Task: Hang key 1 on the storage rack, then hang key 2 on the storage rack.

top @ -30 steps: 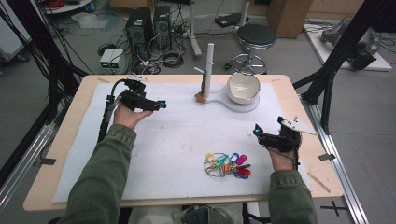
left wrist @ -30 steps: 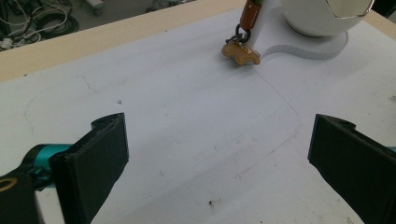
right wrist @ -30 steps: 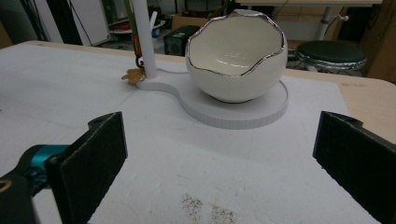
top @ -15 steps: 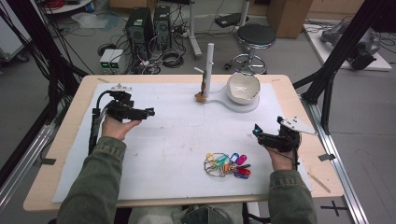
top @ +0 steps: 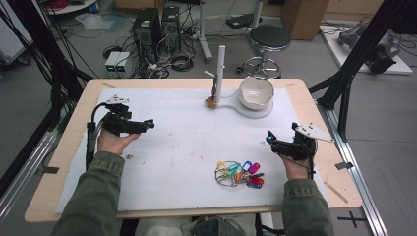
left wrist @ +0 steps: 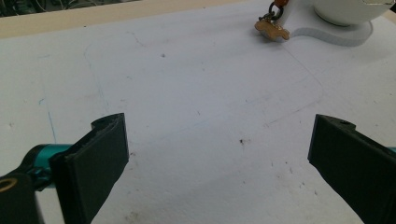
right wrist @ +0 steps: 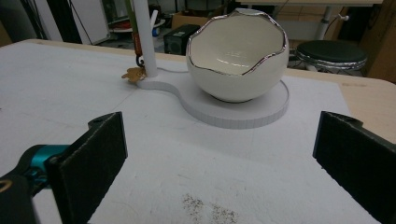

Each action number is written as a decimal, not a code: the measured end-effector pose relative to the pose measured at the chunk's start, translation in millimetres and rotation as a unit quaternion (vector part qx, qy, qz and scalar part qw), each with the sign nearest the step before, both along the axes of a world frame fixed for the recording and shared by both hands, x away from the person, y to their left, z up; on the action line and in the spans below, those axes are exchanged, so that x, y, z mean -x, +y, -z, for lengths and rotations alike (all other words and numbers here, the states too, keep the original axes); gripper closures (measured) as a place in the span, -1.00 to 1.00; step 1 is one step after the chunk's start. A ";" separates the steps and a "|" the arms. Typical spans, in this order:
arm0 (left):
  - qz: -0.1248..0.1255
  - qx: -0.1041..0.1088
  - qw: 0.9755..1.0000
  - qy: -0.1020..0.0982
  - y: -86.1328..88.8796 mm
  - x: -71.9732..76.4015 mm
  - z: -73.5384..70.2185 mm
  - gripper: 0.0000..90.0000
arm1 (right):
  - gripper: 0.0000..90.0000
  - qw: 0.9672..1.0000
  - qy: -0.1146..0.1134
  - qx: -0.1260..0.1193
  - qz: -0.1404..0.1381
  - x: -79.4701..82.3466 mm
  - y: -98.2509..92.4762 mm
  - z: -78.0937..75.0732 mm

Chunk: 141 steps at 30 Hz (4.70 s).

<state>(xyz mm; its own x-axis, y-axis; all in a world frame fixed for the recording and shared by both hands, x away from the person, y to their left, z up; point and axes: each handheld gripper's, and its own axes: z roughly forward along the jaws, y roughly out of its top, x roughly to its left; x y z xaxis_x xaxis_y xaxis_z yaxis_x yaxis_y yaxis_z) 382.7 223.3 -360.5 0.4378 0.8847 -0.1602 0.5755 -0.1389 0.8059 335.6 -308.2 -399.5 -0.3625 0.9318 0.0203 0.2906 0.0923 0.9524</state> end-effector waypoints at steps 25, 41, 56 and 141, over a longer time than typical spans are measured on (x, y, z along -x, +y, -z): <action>-0.064 0.008 0.998 -0.027 41.7 38.0 19.1 -0.88 | -0.96 1.000 0.003 0.001 -0.001 0.5 0.8 0.0; -0.143 0.026 0.986 -0.083 77.0 67.2 31.2 -0.88 | -0.96 1.000 0.003 0.003 -0.004 1.0 1.3 0.0; -0.197 0.029 0.970 -0.136 93.5 84.8 40.1 -0.88 | -0.96 0.998 0.025 -0.033 -0.050 4.8 0.9 -9.8; -0.204 0.053 0.968 -0.134 108.9 86.8 45.5 -0.88 | -0.24 0.913 0.282 0.074 -0.286 0.4 83.4 16.9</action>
<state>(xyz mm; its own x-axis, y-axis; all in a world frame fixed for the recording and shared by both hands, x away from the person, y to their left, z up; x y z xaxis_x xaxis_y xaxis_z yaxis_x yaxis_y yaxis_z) 295.9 332.2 -406.0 0.0941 0.9776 -0.1884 0.3327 0.1475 0.9314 335.2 -224.8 -416.4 -0.7617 0.6003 0.2438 0.5947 0.4984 0.6309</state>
